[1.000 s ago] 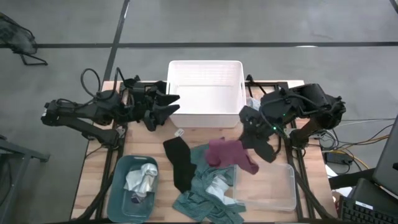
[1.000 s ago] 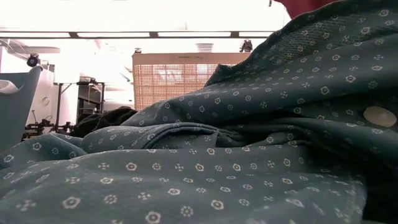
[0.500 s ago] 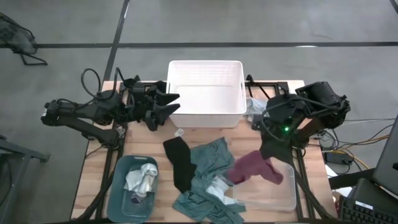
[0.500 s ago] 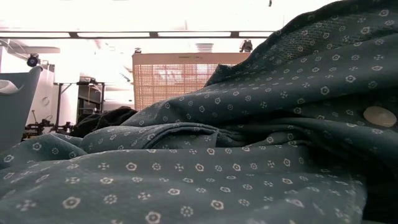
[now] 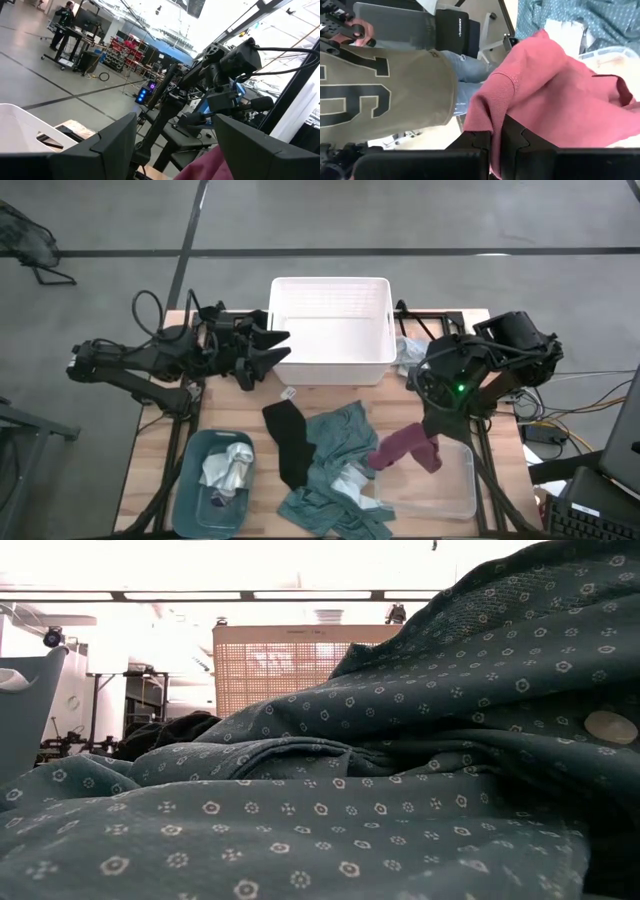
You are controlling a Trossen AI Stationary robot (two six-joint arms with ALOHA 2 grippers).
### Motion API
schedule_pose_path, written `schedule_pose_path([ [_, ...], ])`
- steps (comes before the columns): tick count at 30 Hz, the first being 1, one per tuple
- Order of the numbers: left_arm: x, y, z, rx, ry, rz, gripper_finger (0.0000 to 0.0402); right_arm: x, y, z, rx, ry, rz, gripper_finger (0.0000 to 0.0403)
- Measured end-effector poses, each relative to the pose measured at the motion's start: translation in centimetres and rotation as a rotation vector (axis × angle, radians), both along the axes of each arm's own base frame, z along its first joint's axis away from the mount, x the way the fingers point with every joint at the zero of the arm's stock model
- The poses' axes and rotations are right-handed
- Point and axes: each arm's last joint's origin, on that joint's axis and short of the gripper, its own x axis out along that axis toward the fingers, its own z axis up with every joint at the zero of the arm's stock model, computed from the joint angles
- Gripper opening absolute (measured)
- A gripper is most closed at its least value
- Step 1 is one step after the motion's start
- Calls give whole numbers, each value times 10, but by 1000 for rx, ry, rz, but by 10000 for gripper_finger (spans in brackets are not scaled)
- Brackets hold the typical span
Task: Pick & Place Cloths
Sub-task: Put the red underwear into the transparent bin
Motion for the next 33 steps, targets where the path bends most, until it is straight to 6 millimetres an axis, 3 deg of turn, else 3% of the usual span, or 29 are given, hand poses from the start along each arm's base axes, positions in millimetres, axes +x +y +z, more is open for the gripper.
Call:
schedule_pose_path([
  [22, 3, 1, -2, -5, 10, 28, 271, 10, 4, -12, 5, 53, 36, 8],
  [33, 3, 1, -2, -5, 11, 31, 271, 5, 28, -24, 41, 148, 140, 8],
])
